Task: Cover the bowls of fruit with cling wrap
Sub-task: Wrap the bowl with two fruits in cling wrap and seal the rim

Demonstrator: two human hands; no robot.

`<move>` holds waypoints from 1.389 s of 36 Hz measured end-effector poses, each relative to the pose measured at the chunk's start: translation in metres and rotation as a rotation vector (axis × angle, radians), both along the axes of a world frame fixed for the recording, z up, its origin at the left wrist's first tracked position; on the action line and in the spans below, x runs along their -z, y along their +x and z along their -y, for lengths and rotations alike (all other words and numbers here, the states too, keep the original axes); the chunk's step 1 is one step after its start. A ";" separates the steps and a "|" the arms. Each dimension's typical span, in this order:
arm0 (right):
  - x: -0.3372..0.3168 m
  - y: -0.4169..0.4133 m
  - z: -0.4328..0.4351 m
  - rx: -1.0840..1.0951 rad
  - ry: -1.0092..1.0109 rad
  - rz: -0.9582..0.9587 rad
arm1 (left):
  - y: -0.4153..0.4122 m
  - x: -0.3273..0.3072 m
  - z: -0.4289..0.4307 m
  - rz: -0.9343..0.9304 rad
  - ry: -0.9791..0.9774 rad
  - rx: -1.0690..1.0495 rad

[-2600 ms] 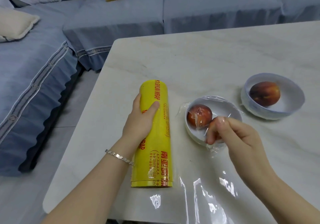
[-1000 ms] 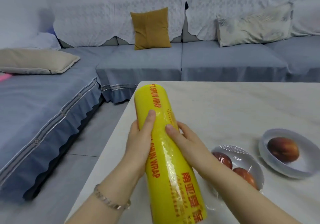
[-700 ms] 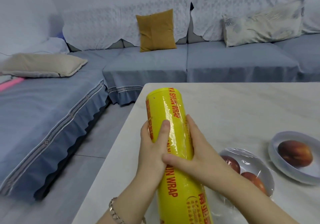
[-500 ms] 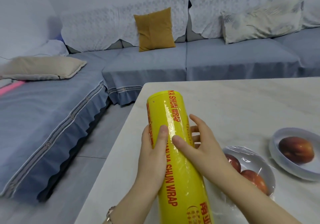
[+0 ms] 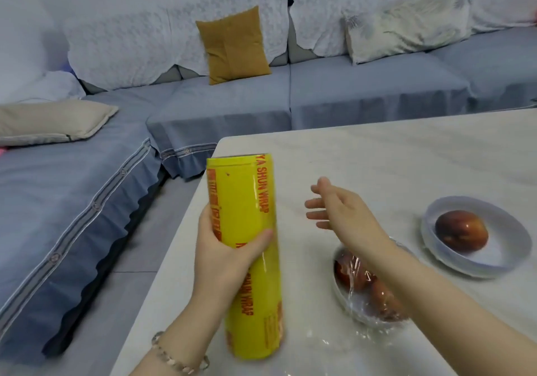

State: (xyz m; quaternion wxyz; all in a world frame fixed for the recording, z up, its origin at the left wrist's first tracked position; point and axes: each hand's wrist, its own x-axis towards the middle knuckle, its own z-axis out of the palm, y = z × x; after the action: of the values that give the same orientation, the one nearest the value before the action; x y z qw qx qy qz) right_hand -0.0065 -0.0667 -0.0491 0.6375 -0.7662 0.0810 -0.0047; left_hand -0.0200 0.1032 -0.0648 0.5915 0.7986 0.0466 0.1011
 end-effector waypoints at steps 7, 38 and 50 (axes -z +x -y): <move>0.051 -0.045 0.076 0.069 -0.567 -0.030 | 0.074 0.010 0.006 0.178 -0.062 -0.288; 0.082 -0.049 0.106 0.086 -0.672 -0.272 | -0.015 0.058 0.065 -0.515 0.165 0.417; 0.074 -0.108 0.089 -0.131 -0.473 -0.536 | 0.016 0.056 0.055 -0.477 0.276 0.513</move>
State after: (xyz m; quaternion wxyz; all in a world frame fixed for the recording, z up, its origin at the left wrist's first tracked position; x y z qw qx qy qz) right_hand -0.1144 -0.1561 -0.1228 0.3976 -0.8701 0.1925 0.2184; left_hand -0.0039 0.0480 -0.1204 0.4569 0.8575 -0.0325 -0.2342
